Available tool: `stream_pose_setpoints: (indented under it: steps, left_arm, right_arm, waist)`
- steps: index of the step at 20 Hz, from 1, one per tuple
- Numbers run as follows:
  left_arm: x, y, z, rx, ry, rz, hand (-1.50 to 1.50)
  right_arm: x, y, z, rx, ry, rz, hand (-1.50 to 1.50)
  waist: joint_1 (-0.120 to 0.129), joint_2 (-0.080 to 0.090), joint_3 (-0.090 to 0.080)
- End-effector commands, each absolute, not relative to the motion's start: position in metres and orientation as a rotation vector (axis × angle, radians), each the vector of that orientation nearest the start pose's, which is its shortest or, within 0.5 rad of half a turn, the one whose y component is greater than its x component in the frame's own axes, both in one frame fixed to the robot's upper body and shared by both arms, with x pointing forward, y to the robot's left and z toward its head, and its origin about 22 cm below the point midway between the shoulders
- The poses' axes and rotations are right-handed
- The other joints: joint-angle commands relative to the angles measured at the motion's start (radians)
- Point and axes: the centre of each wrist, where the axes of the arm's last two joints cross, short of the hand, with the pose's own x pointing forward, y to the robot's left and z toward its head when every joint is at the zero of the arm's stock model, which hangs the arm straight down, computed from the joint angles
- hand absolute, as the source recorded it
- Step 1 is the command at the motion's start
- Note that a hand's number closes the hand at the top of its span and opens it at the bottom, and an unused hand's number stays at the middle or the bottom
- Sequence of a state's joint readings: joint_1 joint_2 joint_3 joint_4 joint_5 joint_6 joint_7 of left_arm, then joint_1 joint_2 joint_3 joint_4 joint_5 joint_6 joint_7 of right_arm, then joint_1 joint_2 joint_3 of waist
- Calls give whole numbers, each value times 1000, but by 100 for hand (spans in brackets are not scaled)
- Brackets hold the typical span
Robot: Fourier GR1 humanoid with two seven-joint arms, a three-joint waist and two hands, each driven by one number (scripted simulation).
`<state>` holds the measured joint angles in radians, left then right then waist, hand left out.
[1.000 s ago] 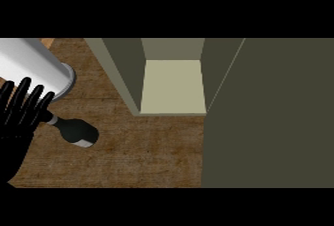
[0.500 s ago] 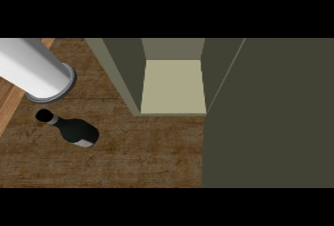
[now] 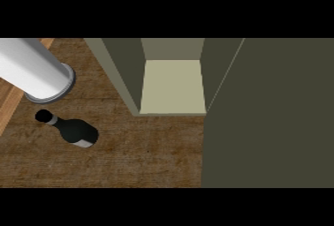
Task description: Pick up the wine, place it into the cabinet and close the cabinet
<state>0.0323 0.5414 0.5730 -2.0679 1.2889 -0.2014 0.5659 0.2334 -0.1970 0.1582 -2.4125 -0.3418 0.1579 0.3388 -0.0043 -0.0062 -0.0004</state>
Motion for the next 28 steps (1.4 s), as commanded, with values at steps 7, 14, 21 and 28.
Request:
stream_pose_setpoints:
  steps: [7,14,21,28]
  left_arm:
    - [156,414,218,-552,-1764,128,-150]
    - [149,421,213,-558,-1793,139,-150]
    - [178,426,202,-420,-1775,181,-150]
    - [194,414,153,-389,-1719,133,-150]
  right_arm:
    - [81,-230,195,450,-1870,293,-150]
    - [89,-232,199,455,-1873,272,-150]
    - [98,-233,189,459,-1878,247,-150]
    - [98,-233,185,480,-1877,244,-150]
  waist:
    - [-15,-3,0]
    - [-5,-1,-1]
    - [-21,5,0]
    - [-25,5,0]
